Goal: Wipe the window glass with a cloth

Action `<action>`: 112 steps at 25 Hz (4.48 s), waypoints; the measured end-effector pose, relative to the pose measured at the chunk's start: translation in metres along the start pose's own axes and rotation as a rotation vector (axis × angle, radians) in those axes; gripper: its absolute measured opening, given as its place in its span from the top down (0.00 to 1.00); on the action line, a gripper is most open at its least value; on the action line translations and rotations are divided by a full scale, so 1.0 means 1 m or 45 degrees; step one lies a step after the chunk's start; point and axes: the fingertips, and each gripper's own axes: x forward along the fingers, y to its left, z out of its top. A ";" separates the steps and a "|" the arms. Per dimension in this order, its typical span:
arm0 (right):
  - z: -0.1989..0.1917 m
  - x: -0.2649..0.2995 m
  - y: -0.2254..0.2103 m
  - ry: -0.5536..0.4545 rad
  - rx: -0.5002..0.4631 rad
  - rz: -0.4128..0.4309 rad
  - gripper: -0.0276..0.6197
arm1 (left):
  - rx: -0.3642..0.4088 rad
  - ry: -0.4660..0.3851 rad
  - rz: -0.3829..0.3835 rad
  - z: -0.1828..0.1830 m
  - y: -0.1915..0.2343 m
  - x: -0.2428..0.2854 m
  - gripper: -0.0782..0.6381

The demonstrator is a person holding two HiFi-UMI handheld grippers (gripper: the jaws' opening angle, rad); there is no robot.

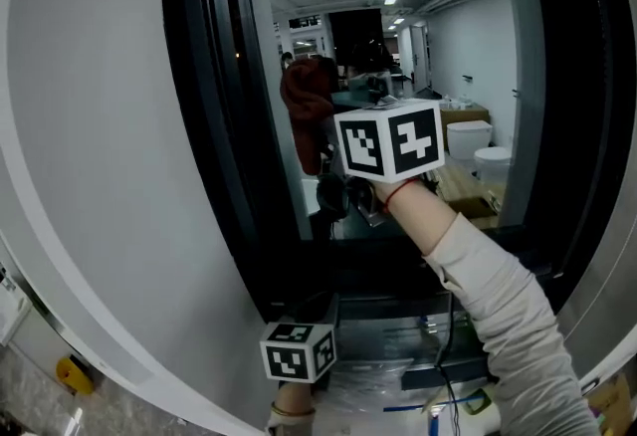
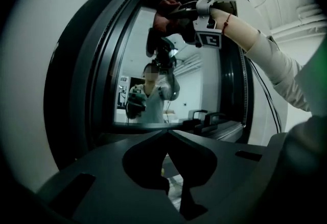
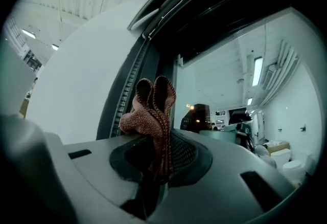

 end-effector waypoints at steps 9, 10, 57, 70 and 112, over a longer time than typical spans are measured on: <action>-0.011 0.011 -0.018 0.038 0.008 -0.049 0.88 | 0.000 -0.007 0.020 0.001 0.008 -0.005 0.88; -0.011 0.011 -0.018 0.040 0.008 -0.049 0.88 | 0.000 -0.006 0.019 0.001 0.009 -0.005 0.88; -0.001 -0.222 -0.223 0.086 -0.014 -0.697 0.88 | 0.085 0.021 -0.436 0.009 -0.127 0.076 0.88; -0.006 -0.284 -0.271 0.121 -0.024 -0.888 0.88 | 0.085 0.035 -0.482 0.004 -0.142 0.087 0.88; -0.134 -0.072 0.000 0.134 0.152 -0.037 0.88 | 0.008 0.067 -0.104 -0.021 -0.040 0.015 0.88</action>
